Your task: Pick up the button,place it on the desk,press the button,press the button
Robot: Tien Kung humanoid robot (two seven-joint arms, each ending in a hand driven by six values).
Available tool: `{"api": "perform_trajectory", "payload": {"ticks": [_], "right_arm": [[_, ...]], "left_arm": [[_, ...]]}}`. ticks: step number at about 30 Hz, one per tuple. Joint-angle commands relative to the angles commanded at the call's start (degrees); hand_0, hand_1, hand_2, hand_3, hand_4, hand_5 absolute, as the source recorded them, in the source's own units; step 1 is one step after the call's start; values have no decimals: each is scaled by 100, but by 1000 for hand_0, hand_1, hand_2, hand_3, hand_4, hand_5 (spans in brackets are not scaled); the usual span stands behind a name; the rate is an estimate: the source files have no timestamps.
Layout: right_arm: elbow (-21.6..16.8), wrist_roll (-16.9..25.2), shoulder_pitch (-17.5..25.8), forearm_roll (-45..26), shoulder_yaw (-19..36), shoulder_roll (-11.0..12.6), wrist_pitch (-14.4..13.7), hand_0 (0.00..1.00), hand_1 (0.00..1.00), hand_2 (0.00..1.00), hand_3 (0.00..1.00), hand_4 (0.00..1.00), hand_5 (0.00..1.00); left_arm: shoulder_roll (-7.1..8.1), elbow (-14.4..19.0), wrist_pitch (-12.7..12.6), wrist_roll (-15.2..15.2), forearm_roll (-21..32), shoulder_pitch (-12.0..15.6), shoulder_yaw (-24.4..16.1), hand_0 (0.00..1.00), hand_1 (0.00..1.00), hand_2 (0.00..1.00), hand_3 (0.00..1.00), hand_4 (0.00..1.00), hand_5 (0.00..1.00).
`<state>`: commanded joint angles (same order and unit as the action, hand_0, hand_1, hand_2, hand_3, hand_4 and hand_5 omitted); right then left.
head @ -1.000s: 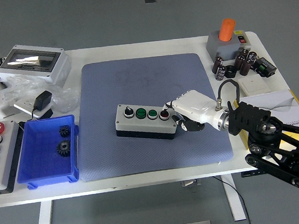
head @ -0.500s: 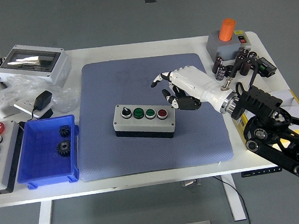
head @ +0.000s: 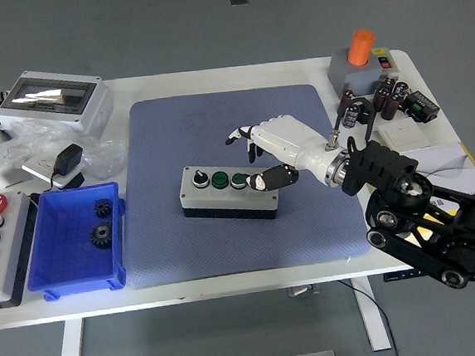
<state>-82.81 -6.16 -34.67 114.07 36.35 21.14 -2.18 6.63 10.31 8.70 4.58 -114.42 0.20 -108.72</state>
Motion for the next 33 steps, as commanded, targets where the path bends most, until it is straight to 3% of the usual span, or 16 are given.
{"api": "perform_trajectory", "payload": {"ticks": [7, 12, 19, 23, 28, 29, 33], "right_arm": [[208, -243, 110, 229, -127, -226, 208, 998, 998, 998, 998, 998, 495], [419, -338, 157, 446, -160, -389, 208, 998, 998, 998, 998, 998, 507], [1008, -338, 205, 649, -247, -652, -247, 998, 998, 998, 998, 998, 508], [1144, -450, 244, 715, -368, -710, -549, 998, 998, 998, 998, 998, 501], [1244, -597, 287, 770, -582, -752, -662, 998, 998, 998, 998, 998, 501], [1264, -612, 287, 773, -616, -761, -673, 624, 729, 787, 998, 998, 390], [1387, -639, 276, 738, -725, -803, -751, 624, 729, 787, 998, 998, 390]], "left_arm": [[47, 0, 4, -3, -50, -10, -21, 732, 740, 654, 687, 922, 326], [90, 0, 9, 3, -114, -21, -55, 732, 740, 652, 685, 921, 323], [140, 0, 16, 0, -217, -11, -130, 732, 740, 654, 685, 921, 322], [159, 0, 22, 3, -263, 1, -160, 732, 740, 654, 685, 922, 319], [172, 0, 32, 11, -319, 3, -181, 732, 740, 654, 685, 922, 319], [176, 0, 34, 12, -335, 2, -189, 733, 740, 654, 685, 922, 318], [196, 0, 38, 22, -383, -10, -211, 733, 740, 654, 685, 922, 318]]}}
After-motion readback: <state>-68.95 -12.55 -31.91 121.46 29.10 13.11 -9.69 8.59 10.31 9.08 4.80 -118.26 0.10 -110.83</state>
